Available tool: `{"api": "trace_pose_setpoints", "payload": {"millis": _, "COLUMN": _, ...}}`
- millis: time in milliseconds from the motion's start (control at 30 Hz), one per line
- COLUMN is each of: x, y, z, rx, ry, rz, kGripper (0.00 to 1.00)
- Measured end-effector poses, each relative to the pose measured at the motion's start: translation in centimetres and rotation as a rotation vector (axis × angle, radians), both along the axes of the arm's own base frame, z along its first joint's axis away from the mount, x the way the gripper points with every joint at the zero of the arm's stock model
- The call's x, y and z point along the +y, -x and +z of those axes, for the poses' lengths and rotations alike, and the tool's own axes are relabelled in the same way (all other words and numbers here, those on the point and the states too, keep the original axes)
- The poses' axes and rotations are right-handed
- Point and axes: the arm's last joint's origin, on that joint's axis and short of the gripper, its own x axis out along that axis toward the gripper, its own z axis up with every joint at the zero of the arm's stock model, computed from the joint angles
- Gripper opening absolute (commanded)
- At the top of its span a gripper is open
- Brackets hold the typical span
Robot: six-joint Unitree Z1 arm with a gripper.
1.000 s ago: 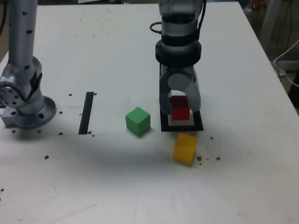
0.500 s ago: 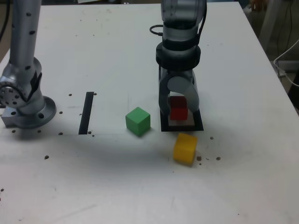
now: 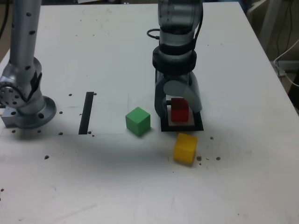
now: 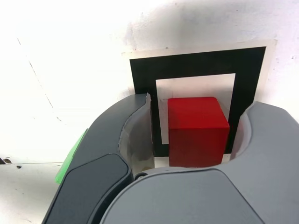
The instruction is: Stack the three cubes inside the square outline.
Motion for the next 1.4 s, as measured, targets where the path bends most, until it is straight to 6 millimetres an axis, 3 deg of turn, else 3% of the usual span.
{"api": "trace_pose_setpoints", "payload": {"millis": 200, "x": 0.0, "y": 0.7, "z": 0.8, "rx": 0.014, "ry": -0.011, "rz": -0.001, "kGripper": 1.00}}
{"api": "trace_pose_setpoints", "payload": {"millis": 400, "x": -0.7, "y": 2.1, "z": 3.4, "rx": 0.018, "ry": -0.017, "rz": -0.027, "kGripper": 1.00}}
{"api": "trace_pose_setpoints", "payload": {"millis": 667, "x": -3.1, "y": 3.0, "z": 5.0, "rx": 0.049, "ry": -0.018, "rz": -0.122, "kGripper": 1.00}}
{"api": "trace_pose_setpoints", "payload": {"millis": 900, "x": -6.8, "y": 2.9, "z": 6.2, "rx": -0.002, "ry": -0.032, "rz": -0.223, "kGripper": 0.99}}
{"api": "trace_pose_setpoints", "payload": {"millis": 1233, "x": -10.7, "y": 1.3, "z": 4.3, "rx": 0.056, "ry": -0.054, "rz": -0.288, "kGripper": 0.97}}
{"api": "trace_pose_setpoints", "payload": {"millis": 1400, "x": -11.8, "y": 0.1, "z": 2.1, "rx": 0.069, "ry": -0.064, "rz": -0.285, "kGripper": 0.93}}
